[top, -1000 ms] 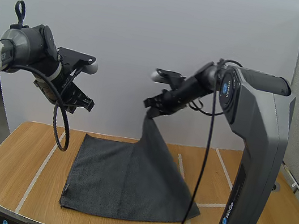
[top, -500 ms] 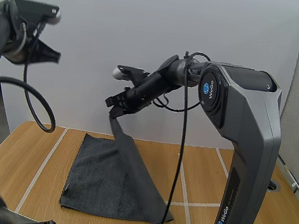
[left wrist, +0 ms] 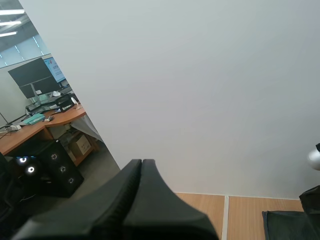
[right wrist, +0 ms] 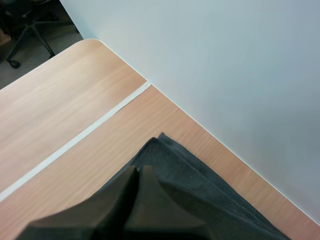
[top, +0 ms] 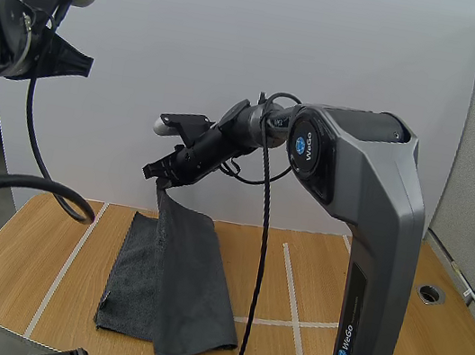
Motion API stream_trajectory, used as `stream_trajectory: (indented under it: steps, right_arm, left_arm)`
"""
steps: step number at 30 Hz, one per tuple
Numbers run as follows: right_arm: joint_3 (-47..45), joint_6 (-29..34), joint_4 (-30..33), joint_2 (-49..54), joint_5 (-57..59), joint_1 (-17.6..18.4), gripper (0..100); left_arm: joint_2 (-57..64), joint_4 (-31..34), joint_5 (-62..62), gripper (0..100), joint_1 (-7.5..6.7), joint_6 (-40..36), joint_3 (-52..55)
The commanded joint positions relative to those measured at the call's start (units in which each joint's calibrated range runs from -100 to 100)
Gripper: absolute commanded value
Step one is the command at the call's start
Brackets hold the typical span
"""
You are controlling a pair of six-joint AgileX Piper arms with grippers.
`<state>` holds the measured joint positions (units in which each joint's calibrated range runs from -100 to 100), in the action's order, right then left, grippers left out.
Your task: Fold the towel
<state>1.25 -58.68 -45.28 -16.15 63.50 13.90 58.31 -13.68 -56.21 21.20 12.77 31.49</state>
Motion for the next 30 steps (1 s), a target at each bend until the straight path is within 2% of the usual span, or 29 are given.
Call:
stream_trajectory:
  steps: [1,13,30]
  right_arm:
    - [4.8,-0.1,-2.0,-5.1,-2.7,0.1,0]
    - [8.8,-0.1,-2.4,-10.7,-6.4,2.7,0]
    - [13.1,-0.1,-2.5,-19.1,-10.7,3.1,0]
  left_arm:
    - [0.2,-0.5,-0.1,0,0.14,-0.4,-0.5]
    - [0.2,-0.6,-0.3,0,0.14,-0.4,-0.5]
    - [0.2,-0.6,-1.5,0,0.14,-0.4,-0.5]
